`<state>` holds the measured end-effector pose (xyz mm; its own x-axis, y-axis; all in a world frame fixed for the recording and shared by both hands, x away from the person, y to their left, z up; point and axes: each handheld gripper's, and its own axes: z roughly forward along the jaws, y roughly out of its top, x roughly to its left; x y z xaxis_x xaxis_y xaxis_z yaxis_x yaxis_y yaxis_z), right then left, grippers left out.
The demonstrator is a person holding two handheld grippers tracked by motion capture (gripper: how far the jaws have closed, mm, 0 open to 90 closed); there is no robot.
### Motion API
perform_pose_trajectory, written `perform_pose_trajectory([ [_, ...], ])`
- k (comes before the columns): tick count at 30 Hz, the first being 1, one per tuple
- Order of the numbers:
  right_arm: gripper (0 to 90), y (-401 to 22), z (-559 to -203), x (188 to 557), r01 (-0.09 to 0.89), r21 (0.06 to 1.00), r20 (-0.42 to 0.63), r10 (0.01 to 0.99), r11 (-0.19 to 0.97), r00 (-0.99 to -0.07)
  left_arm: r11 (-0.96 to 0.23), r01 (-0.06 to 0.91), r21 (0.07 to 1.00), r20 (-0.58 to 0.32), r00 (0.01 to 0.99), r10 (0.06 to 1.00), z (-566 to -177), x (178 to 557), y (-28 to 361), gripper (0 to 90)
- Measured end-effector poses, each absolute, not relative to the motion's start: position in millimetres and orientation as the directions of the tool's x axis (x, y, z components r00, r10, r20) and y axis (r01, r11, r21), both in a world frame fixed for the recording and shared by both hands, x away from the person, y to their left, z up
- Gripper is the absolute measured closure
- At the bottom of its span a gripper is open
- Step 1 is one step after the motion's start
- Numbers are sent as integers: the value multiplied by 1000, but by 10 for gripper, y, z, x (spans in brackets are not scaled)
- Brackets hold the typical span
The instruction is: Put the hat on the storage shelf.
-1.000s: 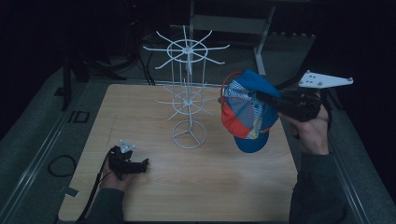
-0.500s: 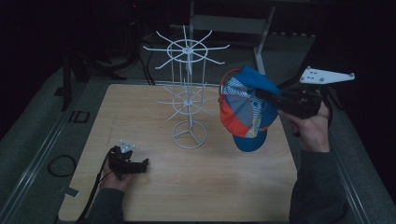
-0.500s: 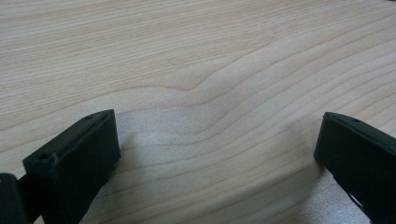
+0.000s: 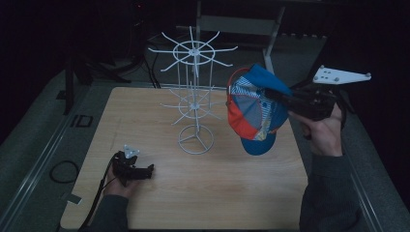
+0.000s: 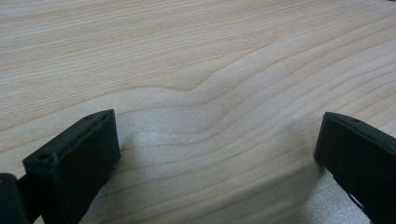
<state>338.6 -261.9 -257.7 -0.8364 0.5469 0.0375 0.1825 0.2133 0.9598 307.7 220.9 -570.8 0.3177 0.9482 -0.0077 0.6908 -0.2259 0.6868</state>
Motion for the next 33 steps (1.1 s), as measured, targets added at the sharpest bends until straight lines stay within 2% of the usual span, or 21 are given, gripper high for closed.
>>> perform_pose_trajectory([
  [33, 878, -2656, -2425, 3343, 141, 985, 71, 497, 104, -865, -225, 691, 687, -8, 317, 948, -5708, 3077, 2208, 2],
])
